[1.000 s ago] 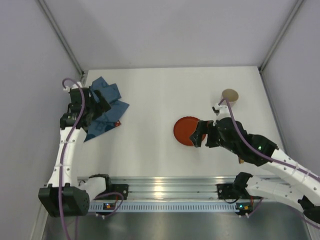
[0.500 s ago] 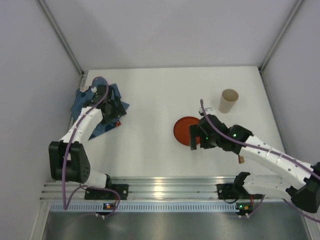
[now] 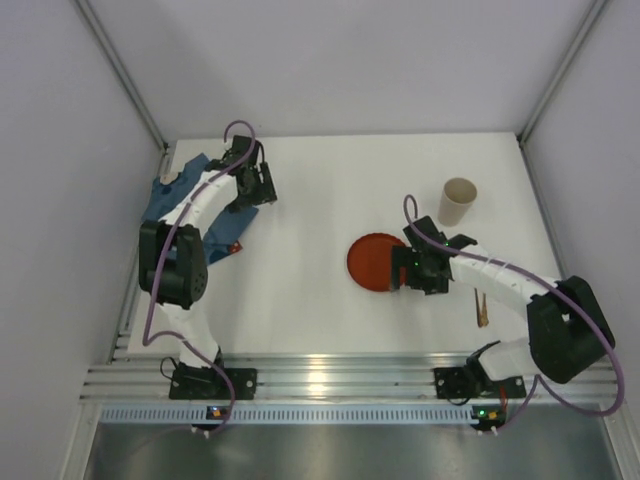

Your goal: Set the dinner table for one person

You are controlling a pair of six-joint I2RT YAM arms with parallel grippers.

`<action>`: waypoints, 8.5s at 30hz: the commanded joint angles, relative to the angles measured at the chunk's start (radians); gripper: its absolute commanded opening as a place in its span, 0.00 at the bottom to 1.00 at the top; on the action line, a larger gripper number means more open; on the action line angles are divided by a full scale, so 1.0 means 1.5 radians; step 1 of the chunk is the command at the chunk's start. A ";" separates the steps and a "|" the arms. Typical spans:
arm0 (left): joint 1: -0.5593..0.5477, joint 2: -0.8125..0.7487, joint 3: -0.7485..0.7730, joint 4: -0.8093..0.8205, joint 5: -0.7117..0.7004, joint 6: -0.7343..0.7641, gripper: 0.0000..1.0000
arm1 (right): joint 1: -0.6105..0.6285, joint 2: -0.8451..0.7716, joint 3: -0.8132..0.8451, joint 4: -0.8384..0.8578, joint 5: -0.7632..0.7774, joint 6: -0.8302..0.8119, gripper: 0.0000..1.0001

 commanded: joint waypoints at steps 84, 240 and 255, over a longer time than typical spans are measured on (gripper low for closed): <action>-0.427 0.082 0.157 -0.106 -0.033 0.089 0.45 | -0.329 -0.088 0.084 -0.184 0.087 -0.025 1.00; 0.066 -0.258 -0.295 0.042 -0.045 -0.036 0.93 | -0.190 -0.095 0.160 -0.196 -0.291 -0.068 0.61; 0.108 0.111 -0.037 0.148 -0.013 0.010 0.86 | -0.188 -0.128 0.148 -0.259 -0.239 -0.051 0.59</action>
